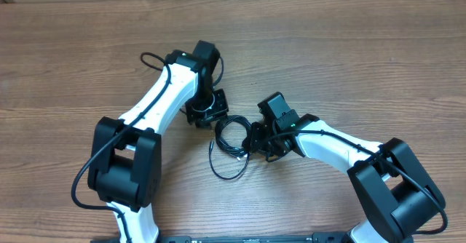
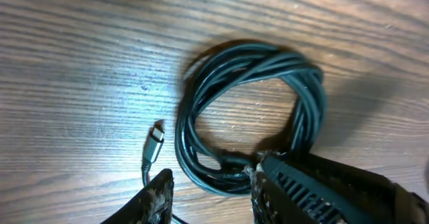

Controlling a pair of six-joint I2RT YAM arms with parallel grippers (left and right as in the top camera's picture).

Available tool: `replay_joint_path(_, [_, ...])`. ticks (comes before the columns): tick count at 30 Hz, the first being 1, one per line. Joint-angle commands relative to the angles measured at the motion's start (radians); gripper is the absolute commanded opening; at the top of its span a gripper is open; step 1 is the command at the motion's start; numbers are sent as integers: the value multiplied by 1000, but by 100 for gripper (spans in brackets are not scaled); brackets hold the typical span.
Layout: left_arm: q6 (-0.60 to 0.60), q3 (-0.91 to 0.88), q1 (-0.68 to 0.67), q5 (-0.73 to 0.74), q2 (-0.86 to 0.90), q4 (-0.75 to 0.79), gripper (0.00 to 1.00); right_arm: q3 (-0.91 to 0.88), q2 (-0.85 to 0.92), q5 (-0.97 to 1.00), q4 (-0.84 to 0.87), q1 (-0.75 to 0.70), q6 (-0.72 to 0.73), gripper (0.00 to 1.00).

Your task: Untangle cables

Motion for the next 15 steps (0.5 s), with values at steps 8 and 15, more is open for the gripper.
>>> replay_joint_path(8, [-123,-145,-96,-141,5,111,31,-6,8,-2,2,5,0,24])
replay_joint_path(15, [-123,-190,-92,-129,5,199,28,-6,8,-2,-1,5,0,24])
